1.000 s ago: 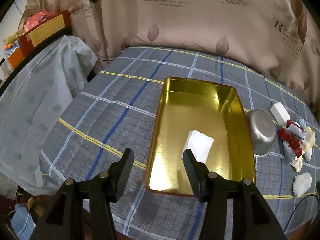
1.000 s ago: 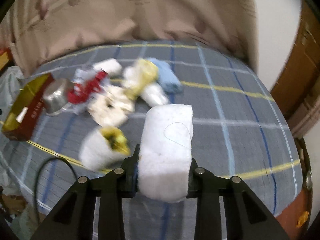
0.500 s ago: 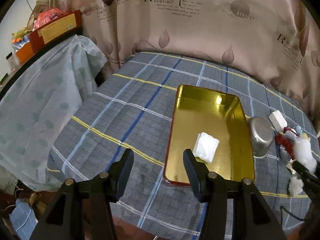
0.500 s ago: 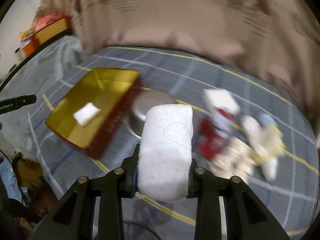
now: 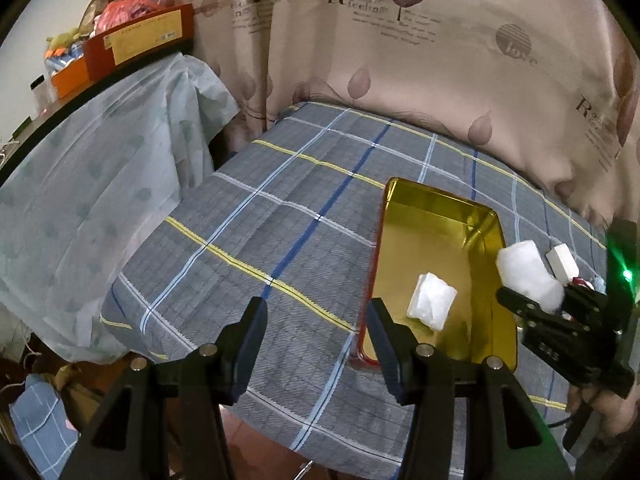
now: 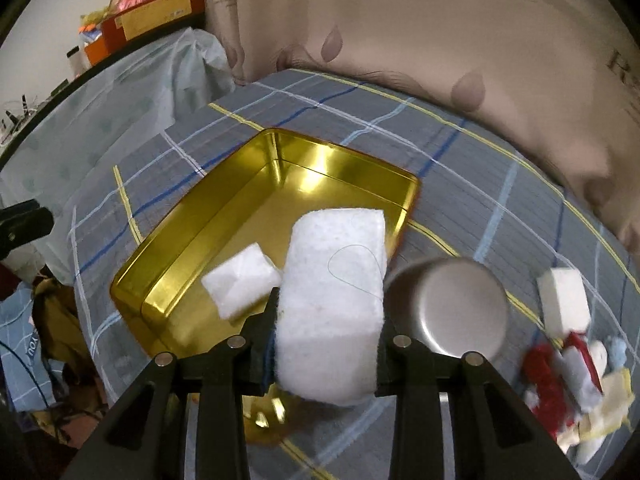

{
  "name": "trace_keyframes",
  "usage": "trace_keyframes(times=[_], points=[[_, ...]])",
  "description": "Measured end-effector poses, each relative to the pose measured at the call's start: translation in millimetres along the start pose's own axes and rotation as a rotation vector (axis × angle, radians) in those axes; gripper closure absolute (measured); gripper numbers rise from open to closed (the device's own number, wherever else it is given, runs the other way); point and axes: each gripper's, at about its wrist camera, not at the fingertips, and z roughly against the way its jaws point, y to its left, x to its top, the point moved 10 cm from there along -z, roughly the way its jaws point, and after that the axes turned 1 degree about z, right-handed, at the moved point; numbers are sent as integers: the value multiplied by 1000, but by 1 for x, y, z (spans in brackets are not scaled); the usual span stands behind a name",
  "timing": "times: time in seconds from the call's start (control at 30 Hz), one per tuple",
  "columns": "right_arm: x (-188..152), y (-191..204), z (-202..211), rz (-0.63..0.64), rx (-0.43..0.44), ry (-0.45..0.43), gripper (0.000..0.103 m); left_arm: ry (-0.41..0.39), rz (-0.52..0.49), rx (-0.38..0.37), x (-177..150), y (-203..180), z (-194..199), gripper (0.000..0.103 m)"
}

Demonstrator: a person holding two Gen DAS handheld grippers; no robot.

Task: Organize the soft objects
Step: 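Carry white folded towel into the gold tray and open right tool, then move right tool to fluffy white plush with yellow trim and grasp it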

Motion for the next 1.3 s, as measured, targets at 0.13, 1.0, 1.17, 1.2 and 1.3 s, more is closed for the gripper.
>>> trace_keyframes(times=[0.13,1.0,1.17,1.2,1.3], points=[[11,6,-14,9,-5,16,69,6,-4,-6,0,-1,-4,50],[10,3,31,1,-2,-68,44,8,-44,-10,-5,-11,-8,50],[-30,-18,59,-79,0,-75,44,34,-66,-1,-11,-18,-15,50],[-41,-26,65,-103,1,-73,44,36,-75,-2,-11,-20,-16,50],[-72,-51,81,-150,-30,-58,44,35,-104,-5,-14,-29,-16,50]])
